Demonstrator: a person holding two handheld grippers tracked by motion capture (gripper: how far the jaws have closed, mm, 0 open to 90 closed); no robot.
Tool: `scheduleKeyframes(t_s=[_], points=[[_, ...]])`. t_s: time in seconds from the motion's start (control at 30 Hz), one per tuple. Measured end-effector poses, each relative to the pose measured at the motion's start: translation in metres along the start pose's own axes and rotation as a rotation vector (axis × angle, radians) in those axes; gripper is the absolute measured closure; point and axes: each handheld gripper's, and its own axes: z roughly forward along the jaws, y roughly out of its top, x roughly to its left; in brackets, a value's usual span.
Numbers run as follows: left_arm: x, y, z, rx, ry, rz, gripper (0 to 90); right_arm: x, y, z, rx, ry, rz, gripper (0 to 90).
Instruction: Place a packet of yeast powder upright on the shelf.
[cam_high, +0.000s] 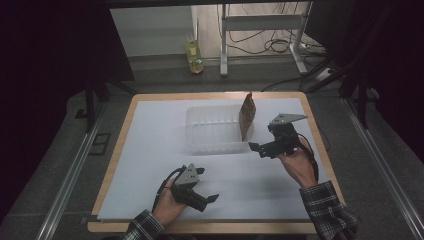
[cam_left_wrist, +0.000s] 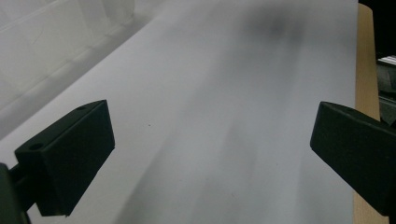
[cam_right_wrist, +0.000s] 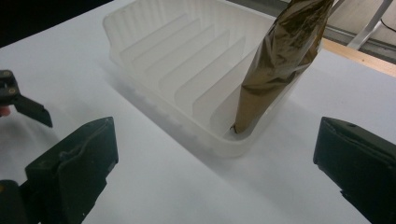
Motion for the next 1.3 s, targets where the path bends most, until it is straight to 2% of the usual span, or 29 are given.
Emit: scheduleKeyframes(t_s=[0.43,0.53,0.73,0.9,1.03,1.3], points=[[0.001,0.0,-0.001,0.004,0.023,0.003,0.0,0.007,-0.021,-0.018,-0.01,-0.007,-0.023,0.0],[0.001,0.0,-0.002,0.005,0.026,0.002,0.0,0.008,-0.028,-0.021,-0.011,0.004,-0.03,0.0],[0.001,0.0,-0.001,0.007,0.024,0.003,0.0,0.01,-0.046,-0.029,-0.011,0.016,-0.012,0.0],[0.001,0.0,-0.001,0.011,0.025,0.004,0.0,0.011,-0.06,-0.037,0.001,0.011,-0.01,0.0],[0.001,0.0,-0.001,0.012,0.025,0.005,0.0,0.012,-0.07,-0.043,0.013,-0.011,-0.031,0.0],[0.0,0.0,-0.001,0.013,0.025,0.009,0.0,0.015,-0.092,-0.049,0.051,-0.017,-0.022,0.0]])
